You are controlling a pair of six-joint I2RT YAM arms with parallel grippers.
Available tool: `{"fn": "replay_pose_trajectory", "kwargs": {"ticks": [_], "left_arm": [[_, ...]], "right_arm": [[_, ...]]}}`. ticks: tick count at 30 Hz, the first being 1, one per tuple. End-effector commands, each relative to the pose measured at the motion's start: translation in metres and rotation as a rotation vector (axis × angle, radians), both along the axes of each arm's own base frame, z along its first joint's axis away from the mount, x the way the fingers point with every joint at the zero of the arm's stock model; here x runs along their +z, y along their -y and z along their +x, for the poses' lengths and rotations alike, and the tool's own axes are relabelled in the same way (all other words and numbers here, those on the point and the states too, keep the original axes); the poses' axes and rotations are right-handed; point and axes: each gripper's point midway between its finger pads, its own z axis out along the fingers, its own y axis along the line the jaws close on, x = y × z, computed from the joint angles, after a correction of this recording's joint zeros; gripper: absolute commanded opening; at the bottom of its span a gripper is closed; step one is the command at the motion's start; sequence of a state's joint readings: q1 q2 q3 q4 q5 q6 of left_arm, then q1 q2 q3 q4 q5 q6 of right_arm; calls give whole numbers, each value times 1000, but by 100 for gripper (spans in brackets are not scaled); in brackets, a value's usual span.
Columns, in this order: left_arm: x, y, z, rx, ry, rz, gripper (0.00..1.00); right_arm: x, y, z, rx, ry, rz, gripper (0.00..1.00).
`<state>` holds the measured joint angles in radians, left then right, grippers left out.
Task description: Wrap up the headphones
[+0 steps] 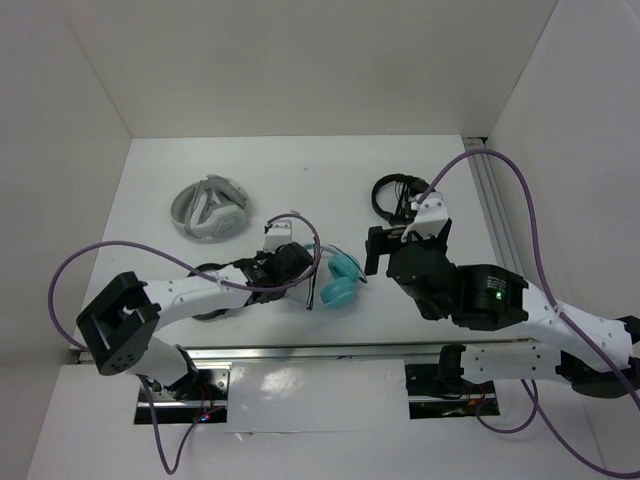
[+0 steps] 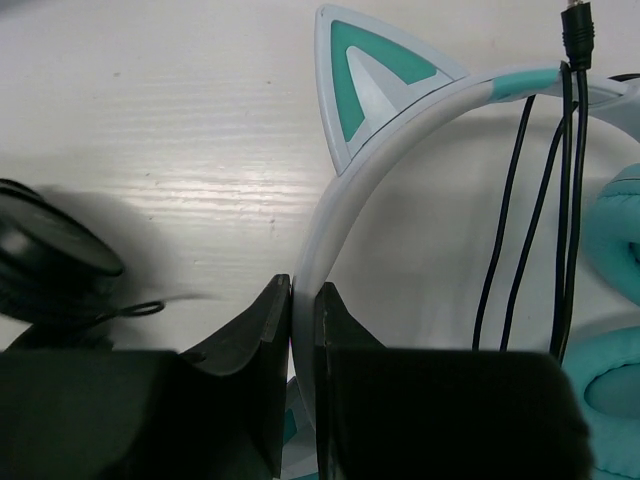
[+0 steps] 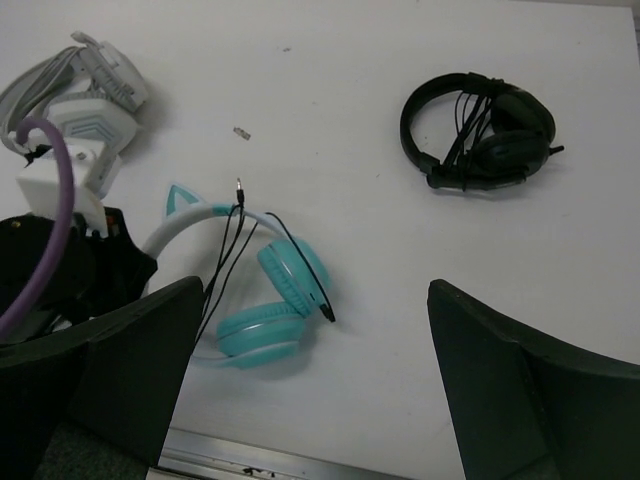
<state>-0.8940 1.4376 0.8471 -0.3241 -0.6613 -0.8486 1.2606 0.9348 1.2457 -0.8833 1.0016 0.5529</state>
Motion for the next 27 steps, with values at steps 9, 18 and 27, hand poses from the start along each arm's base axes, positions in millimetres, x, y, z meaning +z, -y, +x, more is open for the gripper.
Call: {"fn": "replay_pose_trajectory", "kwargs": {"ticks": [9,18,27], "left_arm": [[-31,24,26,85,-19,-127,0],[-35,16,-1,117,-75,-137,28],[-3,11,-4,125,-10,-153,67]], "right_arm": [[-4,5,-4,25,-1,12,100],[-2,0,-4,43,-5,16,100],[-3,-11,-6,80,-22,17,100]]}}
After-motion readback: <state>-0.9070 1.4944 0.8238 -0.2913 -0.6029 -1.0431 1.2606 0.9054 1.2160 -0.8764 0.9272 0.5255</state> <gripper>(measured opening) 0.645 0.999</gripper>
